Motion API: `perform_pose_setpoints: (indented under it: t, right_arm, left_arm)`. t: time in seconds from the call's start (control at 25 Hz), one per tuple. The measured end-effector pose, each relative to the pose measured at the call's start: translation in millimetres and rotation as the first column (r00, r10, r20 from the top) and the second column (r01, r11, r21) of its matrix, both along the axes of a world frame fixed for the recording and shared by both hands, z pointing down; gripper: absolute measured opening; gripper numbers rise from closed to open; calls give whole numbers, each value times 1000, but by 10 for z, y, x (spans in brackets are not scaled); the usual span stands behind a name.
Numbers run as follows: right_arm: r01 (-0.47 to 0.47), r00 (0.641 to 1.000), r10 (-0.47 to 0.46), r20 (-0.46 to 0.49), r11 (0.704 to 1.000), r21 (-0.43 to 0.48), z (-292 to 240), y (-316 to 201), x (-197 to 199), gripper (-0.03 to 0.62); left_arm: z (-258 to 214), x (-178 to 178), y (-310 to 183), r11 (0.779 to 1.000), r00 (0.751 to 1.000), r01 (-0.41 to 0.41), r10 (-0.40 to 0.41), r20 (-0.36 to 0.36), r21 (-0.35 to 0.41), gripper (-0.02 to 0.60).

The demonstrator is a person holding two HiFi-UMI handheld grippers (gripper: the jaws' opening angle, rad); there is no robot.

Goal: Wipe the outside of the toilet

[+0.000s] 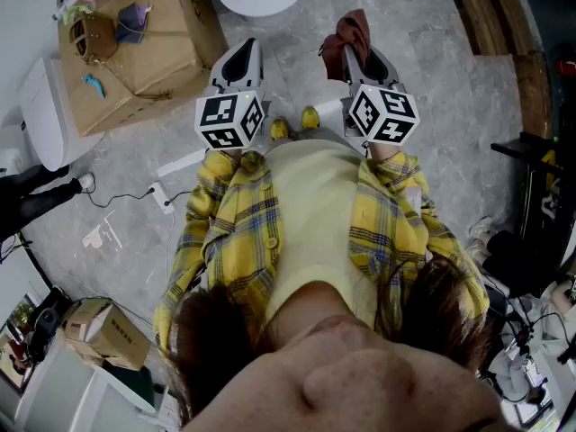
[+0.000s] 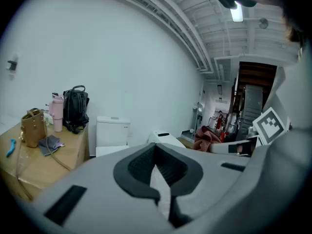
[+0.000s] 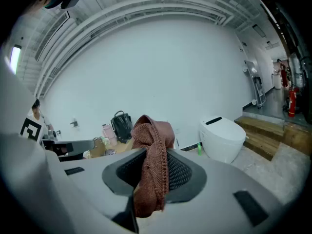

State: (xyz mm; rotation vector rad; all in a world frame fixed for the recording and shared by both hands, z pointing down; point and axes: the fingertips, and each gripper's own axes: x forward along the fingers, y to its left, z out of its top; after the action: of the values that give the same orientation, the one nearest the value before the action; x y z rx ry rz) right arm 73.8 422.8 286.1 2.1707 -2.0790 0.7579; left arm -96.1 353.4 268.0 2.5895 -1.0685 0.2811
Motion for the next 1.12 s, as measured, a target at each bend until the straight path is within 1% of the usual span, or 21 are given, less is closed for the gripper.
perform_pose_setpoints:
  t: [0.28,0.48,0.72,0.88,1.12]
  right_arm:
    - [1,1000,-1,19,1000,21,-16,-68,73,122]
    - [23,999,-24,27,999,25,7,-160,101,123]
    - [43,999,-43,27,999,8,98,-224,232,123]
    - [43,998,-43,43,999,-4,161,-280,372,123]
    - [59,997,-58,42,998,-9,251,-381,504,123]
  left_arm:
    - [15,31,-18,1000,1000,14,-14,-2,-3,2]
    - [38,51,-78,999,999,35,-35,-6,-6,2]
    - [104,221,-174,998,999,43,-44,-19,-34,2]
    - [172,315,-240,998,999,49,-48,5,-41,2]
    - [189,342,-315,996,996,83,-82,42,-28,2]
